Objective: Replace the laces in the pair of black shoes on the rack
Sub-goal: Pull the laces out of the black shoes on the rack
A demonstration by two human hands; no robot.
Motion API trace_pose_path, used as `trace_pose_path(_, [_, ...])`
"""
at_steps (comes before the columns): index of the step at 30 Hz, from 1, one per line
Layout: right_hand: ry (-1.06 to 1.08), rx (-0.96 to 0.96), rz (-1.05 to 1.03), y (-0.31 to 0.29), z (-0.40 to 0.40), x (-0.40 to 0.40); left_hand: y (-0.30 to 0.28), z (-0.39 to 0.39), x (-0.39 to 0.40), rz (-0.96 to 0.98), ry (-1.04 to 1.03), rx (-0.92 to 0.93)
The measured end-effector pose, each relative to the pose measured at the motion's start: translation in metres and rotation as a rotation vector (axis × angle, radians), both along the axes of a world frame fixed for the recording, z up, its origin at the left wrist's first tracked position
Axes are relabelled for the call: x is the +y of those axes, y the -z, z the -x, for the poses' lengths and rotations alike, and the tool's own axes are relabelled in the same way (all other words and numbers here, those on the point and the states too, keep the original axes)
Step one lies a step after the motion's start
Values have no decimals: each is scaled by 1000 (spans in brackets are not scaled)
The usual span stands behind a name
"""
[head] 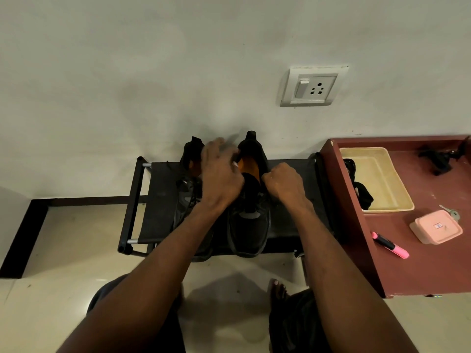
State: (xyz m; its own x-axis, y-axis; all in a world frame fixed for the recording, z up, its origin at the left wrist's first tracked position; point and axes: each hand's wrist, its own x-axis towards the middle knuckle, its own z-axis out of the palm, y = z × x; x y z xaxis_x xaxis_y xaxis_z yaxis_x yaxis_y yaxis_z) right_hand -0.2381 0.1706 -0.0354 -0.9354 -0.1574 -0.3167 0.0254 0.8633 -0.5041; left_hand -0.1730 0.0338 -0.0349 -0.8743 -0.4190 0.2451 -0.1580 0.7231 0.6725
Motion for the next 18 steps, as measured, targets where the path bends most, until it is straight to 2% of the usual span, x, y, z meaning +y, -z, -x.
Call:
trace_pose_path(3, [-15, 3, -10, 0, 1, -1, 13, -3, 14, 268, 330, -223])
trace_pose_path(5, [-24, 8, -15, 1, 1, -2, 20, -5, 17, 356, 418, -293])
trace_pose_path(7, [-30, 15, -20, 1, 1, -2, 22, -4, 16, 375, 417, -289])
trace_pose_path(9, [-42, 21, -28, 1, 0, -2, 20, -2, 13, 295, 343, -210])
trace_pose_path(11, [-45, 27, -31, 1, 0, -2, 13, -1, 11, 134, 211, -69])
trace_pose_path(15, [-39, 51, -44, 0, -1, 0, -12, 2, -1, -243, -211, 237])
trace_pose_path(18, [-43, 70, -42, -1, -3, 0, -19, 4, -20, -422, -519, 406])
